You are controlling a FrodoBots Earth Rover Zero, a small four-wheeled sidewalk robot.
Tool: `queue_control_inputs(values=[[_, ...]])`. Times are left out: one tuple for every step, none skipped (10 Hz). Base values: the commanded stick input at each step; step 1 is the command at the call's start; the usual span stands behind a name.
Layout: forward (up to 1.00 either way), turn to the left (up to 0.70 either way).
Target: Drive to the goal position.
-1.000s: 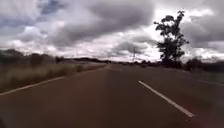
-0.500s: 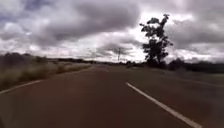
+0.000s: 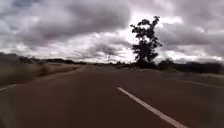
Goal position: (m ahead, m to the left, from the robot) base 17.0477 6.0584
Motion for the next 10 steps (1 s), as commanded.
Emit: queue_control_inputs(values=[[1.00, 0.04], [1.00, 0.04], [1.00, 0.04], [1.00, 0.04], [1.00, 0.04], [1.00, 0.04], [1.00, 0.04], [1.00, 0.04], [1.00, 0.04], [1.00, 0.04]])
